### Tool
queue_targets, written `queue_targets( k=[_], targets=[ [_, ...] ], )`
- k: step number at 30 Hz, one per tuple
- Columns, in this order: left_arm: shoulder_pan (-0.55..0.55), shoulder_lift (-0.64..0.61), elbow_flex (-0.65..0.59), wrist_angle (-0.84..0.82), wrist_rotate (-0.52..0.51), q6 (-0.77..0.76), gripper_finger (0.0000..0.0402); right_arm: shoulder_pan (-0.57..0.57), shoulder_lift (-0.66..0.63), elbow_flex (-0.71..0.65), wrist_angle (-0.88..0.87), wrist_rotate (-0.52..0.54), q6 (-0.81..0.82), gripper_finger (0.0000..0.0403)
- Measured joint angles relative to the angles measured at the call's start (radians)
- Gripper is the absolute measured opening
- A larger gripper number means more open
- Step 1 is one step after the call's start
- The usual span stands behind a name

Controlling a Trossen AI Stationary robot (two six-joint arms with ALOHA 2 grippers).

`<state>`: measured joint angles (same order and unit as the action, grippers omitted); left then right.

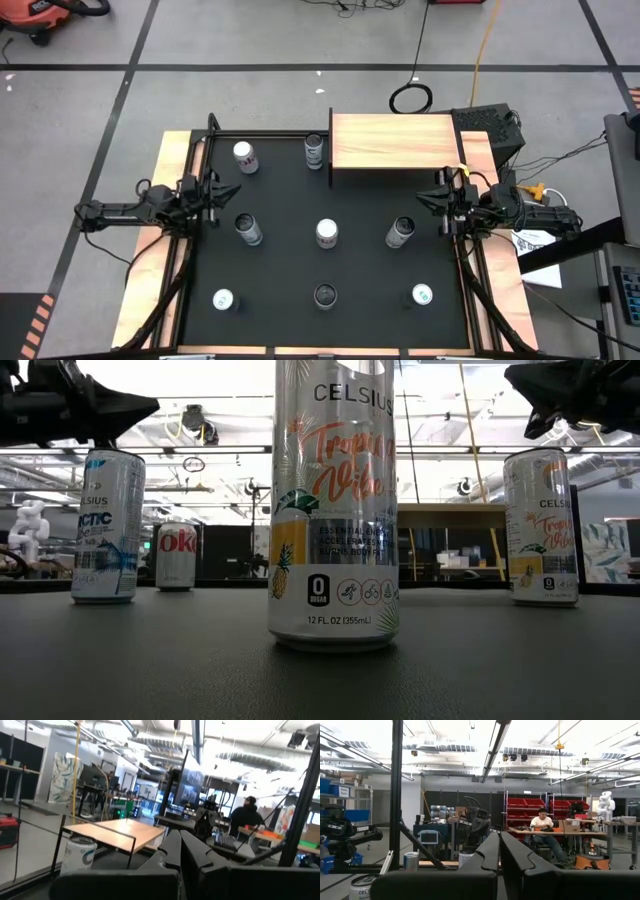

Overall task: Place canned beverage on shelf
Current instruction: Put the bottom white-blue soda can on the shelf

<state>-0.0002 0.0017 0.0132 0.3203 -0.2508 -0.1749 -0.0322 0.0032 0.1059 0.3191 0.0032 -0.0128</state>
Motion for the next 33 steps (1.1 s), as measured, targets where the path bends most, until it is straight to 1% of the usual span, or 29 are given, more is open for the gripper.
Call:
queue_targets(
  k=[4, 7, 9, 13, 17, 20, 21, 25, 31, 33],
  targets=[
    [0.0, 0.0, 0.001, 0.002, -0.041, -0.001, 0.0, 0.0, 0.0, 0.0, 0.0, 0.0, 0.0, 0.0],
    [0.0, 0.0, 0.002, -0.011, -0.039, -0.017, 0.0, 0.0, 0.0, 0.0, 0.0, 0.0, 0.0, 0.0],
    [0.0, 0.0, 0.002, -0.024, -0.014, -0.027, 0.0, 0.0, 0.0, 0.0, -0.001, 0.0, 0.0, 0.0],
    [0.0, 0.0, 0.002, -0.032, 0.003, 0.035, 0.0, 0.0, 0.0, 0.001, -0.003, 0.0, 0.0, 0.0],
    [0.0, 0.0, 0.002, -0.032, -0.056, 0.059, 0.0, 0.0, 0.0, 0.001, -0.007, 0.0, 0.0, 0.0],
    [0.0, 0.0, 0.002, -0.048, -0.056, 0.088, 0.0, 0.0, 0.0, 0.001, -0.01, 0.0, 0.0, 0.0],
    [0.0, 0.0, 0.002, -0.051, -0.043, 0.104, 0.0, 0.0, 0.0, 0.001, -0.01, 0.0, 0.0, 0.0],
    [0.0, 0.0, 0.002, -0.05, 0.077, 0.173, 0.0, 0.0, 0.0, 0.001, -0.01, 0.0, 0.0, 0.0],
    [0.0, 0.0, 0.002, -0.052, 0.081, 0.19, 0.0, 0.0, 0.0, 0.001, -0.01, 0.0, 0.0, 0.0],
    [0.0, 0.0, 0.002, -0.055, 0.105, 0.2, 0.0, 0.0, 0.0, 0.001, -0.01, 0.0, 0.0, 0.0]
  ],
)
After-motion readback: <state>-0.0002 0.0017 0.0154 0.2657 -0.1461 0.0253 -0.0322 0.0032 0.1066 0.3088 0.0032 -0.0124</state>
